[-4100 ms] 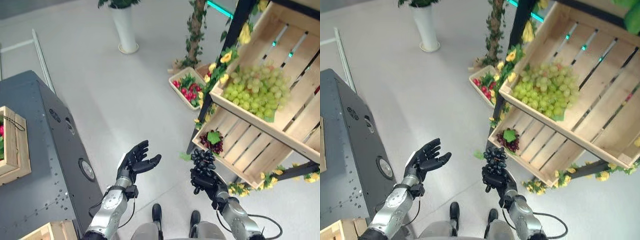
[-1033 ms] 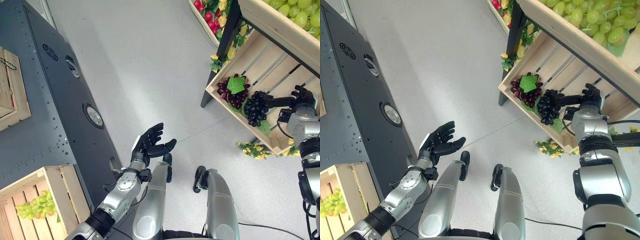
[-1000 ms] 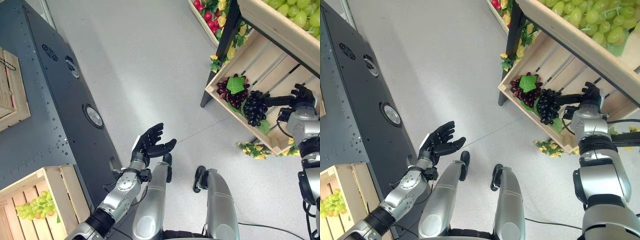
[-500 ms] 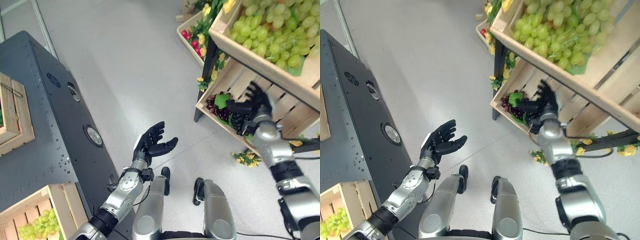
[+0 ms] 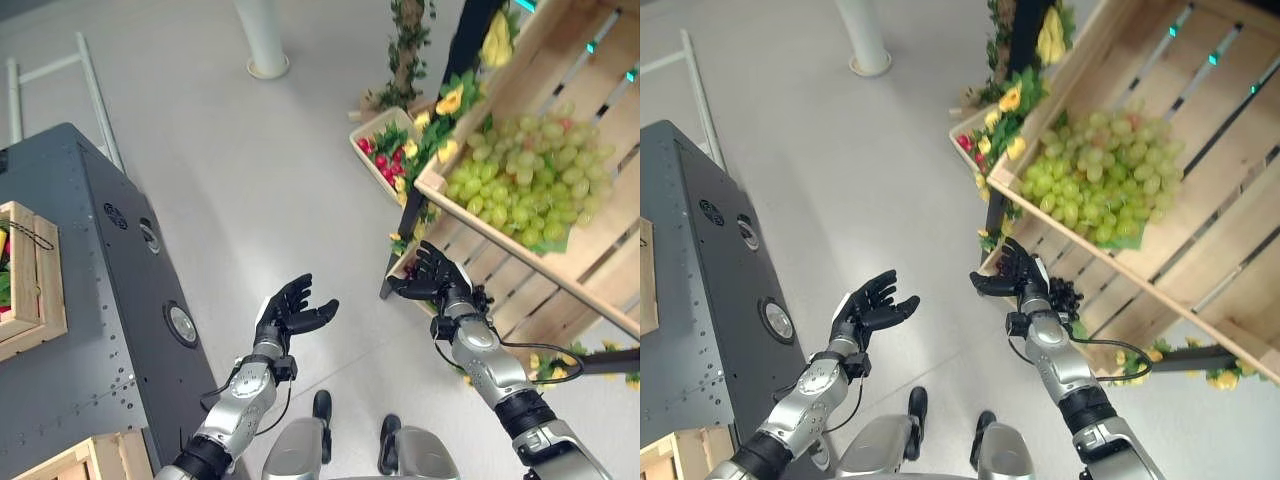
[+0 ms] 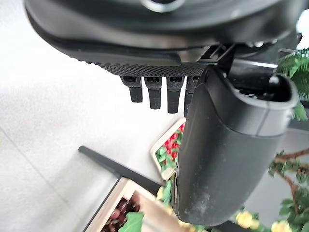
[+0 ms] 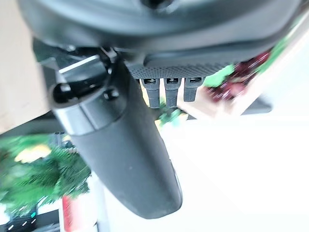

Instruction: Pick up the fruits from the basket on one side to the basket on the other side

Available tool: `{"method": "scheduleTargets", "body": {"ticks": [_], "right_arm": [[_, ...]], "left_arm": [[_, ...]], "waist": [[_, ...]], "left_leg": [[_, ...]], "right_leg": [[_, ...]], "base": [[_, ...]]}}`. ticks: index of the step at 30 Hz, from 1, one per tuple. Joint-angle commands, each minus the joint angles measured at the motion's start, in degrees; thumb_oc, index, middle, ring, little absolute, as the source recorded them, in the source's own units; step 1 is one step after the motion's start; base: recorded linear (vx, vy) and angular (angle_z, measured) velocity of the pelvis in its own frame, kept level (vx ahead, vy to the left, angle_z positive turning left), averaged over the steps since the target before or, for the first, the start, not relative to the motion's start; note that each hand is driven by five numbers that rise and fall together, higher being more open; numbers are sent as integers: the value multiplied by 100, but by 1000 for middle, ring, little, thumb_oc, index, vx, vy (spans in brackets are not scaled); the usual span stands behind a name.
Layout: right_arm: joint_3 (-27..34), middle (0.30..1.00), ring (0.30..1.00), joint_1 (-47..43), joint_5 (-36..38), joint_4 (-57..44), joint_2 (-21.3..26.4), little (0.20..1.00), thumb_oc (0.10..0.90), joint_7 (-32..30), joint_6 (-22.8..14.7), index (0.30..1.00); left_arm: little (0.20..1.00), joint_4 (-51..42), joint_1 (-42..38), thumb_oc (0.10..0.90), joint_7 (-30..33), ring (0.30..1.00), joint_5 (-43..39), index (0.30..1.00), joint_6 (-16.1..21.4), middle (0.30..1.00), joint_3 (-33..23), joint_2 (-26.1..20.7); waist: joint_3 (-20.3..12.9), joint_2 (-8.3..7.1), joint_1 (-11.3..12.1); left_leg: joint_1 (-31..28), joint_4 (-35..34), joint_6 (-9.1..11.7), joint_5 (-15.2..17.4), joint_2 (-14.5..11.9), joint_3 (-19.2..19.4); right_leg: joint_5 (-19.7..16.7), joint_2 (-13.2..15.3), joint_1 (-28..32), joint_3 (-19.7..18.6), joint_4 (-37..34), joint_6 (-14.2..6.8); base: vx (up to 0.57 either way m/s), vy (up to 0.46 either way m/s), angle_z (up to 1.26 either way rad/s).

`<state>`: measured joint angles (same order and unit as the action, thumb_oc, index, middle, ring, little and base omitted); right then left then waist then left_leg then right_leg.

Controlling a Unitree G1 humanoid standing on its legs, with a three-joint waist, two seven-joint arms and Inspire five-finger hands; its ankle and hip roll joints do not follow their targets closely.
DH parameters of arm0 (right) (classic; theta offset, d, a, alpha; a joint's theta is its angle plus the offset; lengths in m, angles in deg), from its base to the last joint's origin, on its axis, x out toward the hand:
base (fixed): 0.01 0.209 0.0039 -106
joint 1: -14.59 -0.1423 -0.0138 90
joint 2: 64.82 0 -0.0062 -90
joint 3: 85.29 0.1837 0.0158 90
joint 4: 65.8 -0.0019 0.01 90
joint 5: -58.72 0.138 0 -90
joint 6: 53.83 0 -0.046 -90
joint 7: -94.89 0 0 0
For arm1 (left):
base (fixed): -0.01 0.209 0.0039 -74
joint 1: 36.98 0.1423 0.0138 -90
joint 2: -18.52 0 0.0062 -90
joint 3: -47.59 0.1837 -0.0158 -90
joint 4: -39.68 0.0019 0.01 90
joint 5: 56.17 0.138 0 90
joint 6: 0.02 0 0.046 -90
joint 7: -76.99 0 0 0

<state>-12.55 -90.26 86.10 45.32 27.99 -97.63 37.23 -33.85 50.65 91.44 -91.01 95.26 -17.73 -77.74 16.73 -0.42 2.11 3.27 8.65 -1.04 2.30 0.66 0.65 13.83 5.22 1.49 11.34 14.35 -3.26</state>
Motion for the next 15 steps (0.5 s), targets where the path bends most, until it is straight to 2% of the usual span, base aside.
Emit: {"method": "scheduleTargets", "body": {"ticks": [1, 6, 10, 15], "right_arm": [[-236, 900, 900, 32, -363, -432, -140, 900, 800, 304, -863, 900], [-433, 900, 900, 462, -245, -526, -223, 900, 800, 571, -718, 900], [-478, 900, 900, 867, -172, -555, -169, 900, 800, 890, -705, 900], [-476, 900, 900, 1027, -105, -702, -106, 900, 800, 1039, -711, 900]], "left_arm": [[900, -243, 158, 800, -210, 900, 290, 900, 235, 900, -248, 75], [900, -97, 400, 800, -364, 900, 216, 900, 132, 900, -348, 120], [900, -15, 498, 800, -415, 900, 170, 900, 121, 900, -354, 191], [900, 17, 504, 800, -347, 900, 158, 900, 140, 900, -395, 203]], "waist": [[-636, 43, 123], [-773, 25, 156], [-893, 34, 152], [-960, 22, 145]], "left_leg": [[-277, -334, -292, 176, 66, 1], [-435, -613, -238, 64, -4, -28], [-608, -1236, -104, -308, -84, -219], [-578, -1341, -50, -409, -106, -325]], "right_leg": [[-1076, 173, -40, -114, -708, 160], [-1170, 110, 163, -83, -1050, 178], [-1351, 30, 331, 3, -1462, 135], [-1311, -26, 337, 44, -1498, 172]], "base": [[33, -99, 26], [36, -93, 4], [33, -104, 5], [15, -99, 8]]}}
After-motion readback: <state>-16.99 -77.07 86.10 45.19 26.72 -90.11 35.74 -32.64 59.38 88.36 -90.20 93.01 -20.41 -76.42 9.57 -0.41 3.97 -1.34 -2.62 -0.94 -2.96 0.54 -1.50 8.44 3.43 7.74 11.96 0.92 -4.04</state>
